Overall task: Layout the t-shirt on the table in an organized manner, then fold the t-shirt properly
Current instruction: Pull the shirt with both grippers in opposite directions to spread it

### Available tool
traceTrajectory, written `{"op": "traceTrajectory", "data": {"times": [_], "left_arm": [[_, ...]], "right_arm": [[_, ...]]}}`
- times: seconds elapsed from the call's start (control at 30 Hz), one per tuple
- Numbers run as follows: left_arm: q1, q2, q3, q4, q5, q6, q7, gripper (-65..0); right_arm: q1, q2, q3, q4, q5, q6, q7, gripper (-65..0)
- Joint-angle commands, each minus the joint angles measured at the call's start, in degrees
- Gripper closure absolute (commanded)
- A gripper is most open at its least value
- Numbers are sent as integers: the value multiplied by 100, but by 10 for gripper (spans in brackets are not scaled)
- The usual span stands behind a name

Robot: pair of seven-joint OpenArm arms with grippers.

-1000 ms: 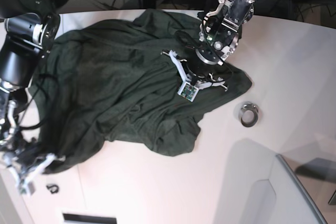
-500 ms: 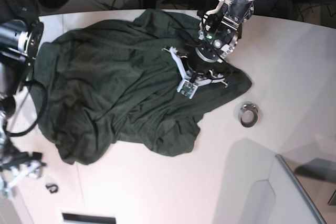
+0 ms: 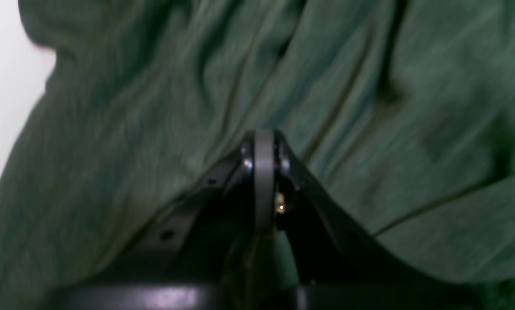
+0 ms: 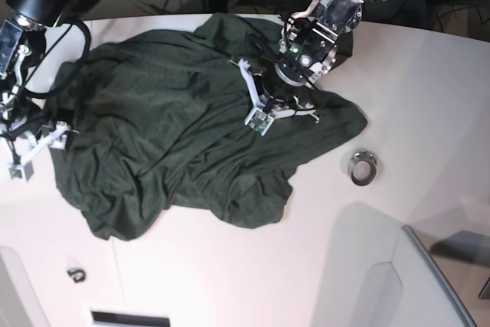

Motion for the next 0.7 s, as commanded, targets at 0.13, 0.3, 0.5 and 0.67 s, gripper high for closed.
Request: {"op": "traceTrajectory", "data": {"times": [0.13,0.3,0.5,0.67], "left_arm": [[135,-286,-18,227,-8,43,-138,0],[434,-374,-282,904,-52,43,-120,0],[628,-295,-387,1756,-8,43,-76,0],[628,-303,-414,1835,1,43,319,0]], "right_arm": [[499,440,-3,-1501,61,20,437,-158],[701,783,-3,-2960,61,-7,1044,-68],[701,1310,58,-3611,52,-103,1273,-65],[693,1688,58,-3584,78,-1026,1440,-63]]}}
